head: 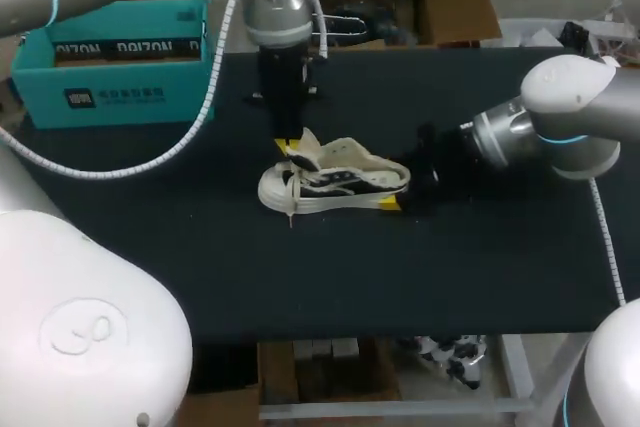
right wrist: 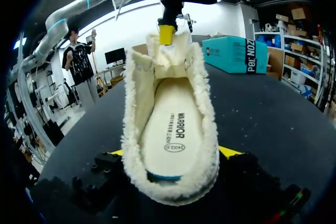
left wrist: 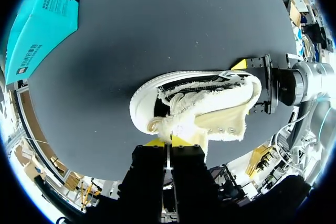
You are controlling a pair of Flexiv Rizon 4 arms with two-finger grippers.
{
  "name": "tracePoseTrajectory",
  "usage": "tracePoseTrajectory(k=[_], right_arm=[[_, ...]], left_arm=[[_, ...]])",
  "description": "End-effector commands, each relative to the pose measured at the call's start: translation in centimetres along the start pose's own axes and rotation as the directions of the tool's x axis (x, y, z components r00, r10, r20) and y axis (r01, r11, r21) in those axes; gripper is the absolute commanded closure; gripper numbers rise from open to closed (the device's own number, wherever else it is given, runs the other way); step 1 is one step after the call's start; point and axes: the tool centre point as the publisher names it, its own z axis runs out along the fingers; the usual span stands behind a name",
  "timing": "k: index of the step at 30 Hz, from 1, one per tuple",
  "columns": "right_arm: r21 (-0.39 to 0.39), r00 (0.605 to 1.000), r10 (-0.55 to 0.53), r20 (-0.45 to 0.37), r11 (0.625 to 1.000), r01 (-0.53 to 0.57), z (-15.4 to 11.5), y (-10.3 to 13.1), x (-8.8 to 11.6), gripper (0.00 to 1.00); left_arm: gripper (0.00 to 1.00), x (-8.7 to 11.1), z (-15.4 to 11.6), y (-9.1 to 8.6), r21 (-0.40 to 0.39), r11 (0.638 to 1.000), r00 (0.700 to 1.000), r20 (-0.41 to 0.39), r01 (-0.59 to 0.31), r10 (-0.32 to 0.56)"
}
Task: Open the shoe tongue, take the insole out of the shoe, put the insole back into the shoe, and pack the shoe into the shoebox
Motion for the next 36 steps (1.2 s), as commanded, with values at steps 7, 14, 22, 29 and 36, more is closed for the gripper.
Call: tracePoseTrajectory(k=[7, 14, 22, 29, 36], right_arm=[[-0.003, 1.000, 0.000, -0.002, 1.000, 0.000, 0.6, -0.7, -0.3, 1.00], [-0.003, 1.000, 0.000, -0.002, 1.000, 0.000, 0.6, -0.7, -0.3, 1.00], [-0.003, 1.000, 0.000, -0.002, 1.000, 0.000, 0.6, -0.7, -0.3, 1.00], [-0.003, 1.000, 0.000, -0.002, 1.000, 0.000, 0.6, -0.7, -0.3, 1.00], [-0.003, 1.000, 0.000, -0.002, 1.000, 0.000, 0.6, -0.7, -0.3, 1.00]], left_arm=[[0.71, -1.3, 0.6, 0.7, 0.102, 0.995, 0.980, -0.198, 0.009, 0.012], [0.06, -0.9, -3.3, 2.1, 0.233, 0.966, 0.972, -0.177, -0.113, 0.157], [1.00, 2.0, -7.9, 2.6, 0.155, 0.692, 0.703, 0.029, -0.705, 0.710], [1.00, 4.2, -8.6, 2.4, -0.121, -0.104, -0.094, -0.089, -0.987, 0.992], [1.00, 4.2, -8.6, 2.4, -0.121, -0.104, -0.094, -0.089, -0.987, 0.992]])
